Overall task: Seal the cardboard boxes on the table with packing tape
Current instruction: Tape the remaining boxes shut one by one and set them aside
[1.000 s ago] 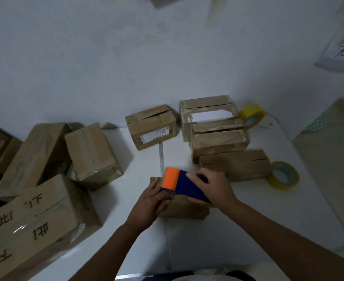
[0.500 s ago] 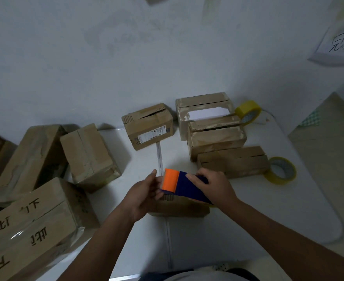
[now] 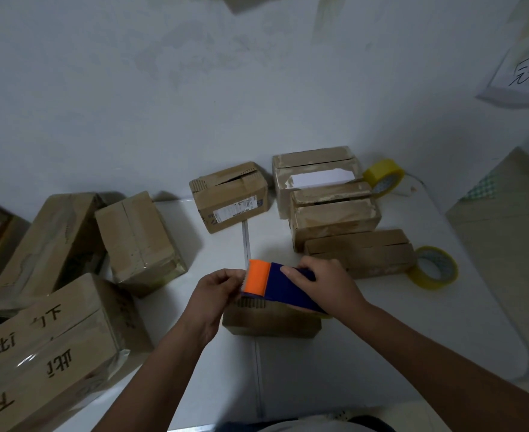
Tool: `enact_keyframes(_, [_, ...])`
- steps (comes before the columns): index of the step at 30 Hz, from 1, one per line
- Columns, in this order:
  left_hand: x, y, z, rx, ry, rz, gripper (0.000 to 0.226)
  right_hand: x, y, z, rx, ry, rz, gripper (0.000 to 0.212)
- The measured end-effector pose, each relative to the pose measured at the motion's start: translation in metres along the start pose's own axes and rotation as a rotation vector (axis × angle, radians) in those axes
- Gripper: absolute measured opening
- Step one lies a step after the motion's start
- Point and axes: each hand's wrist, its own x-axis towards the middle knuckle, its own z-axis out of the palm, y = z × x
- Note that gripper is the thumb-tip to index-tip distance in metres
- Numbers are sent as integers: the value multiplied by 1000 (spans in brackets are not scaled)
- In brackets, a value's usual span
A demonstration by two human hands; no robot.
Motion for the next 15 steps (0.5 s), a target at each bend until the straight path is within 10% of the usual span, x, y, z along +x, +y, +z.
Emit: enact_keyframes(15, [10,-20,-57,-169,220,-31,13,4,-10,-8,-276,-129,-48,46])
